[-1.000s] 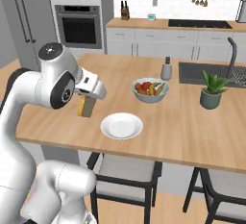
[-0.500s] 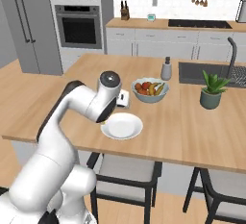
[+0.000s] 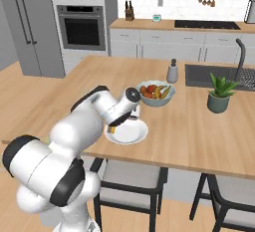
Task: Start the toaster. Once the lever pops up, take the bread to the plate on the dining counter.
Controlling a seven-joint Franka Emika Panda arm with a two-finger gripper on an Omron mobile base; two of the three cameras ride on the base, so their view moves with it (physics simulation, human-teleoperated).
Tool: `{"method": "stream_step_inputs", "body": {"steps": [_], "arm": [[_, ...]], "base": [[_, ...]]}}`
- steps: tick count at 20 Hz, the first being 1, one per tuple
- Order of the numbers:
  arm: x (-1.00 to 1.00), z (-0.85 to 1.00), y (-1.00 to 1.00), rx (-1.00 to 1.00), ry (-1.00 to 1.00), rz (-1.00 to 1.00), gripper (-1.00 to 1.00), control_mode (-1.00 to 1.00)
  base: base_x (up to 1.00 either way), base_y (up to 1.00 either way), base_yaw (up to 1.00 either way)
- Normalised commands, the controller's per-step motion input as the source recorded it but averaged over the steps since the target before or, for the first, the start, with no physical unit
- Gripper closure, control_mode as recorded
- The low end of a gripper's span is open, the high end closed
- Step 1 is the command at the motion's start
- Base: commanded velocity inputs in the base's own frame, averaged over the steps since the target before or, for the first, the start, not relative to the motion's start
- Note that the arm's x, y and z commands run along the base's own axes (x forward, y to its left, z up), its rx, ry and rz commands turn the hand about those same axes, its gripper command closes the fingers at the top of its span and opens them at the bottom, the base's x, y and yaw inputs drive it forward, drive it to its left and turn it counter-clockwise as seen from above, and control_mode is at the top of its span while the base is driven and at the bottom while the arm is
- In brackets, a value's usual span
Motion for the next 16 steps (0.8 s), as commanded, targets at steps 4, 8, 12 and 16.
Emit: {"method": "stream_step_inputs", "body": {"steps": [4, 8, 12, 16], "arm": [[0.82, -0.57, 0.00, 0.09, 0.12, 0.03, 1.00, -1.00], [0.61, -0.50, -0.01, 0.05, 0.11, 0.00, 1.00, -1.00], [0.17, -0.46, -0.07, 0.01, 0.06, 0.00, -1.00, -1.00], [0.00, -0.47, -0.01, 0.00, 0.06, -0.01, -1.00, -1.00]], "base": [[0.00, 0.00, 0.00], [0.00, 0.00, 0.00], [0.00, 0.00, 0.00], [0.00, 0.00, 0.00]]}}
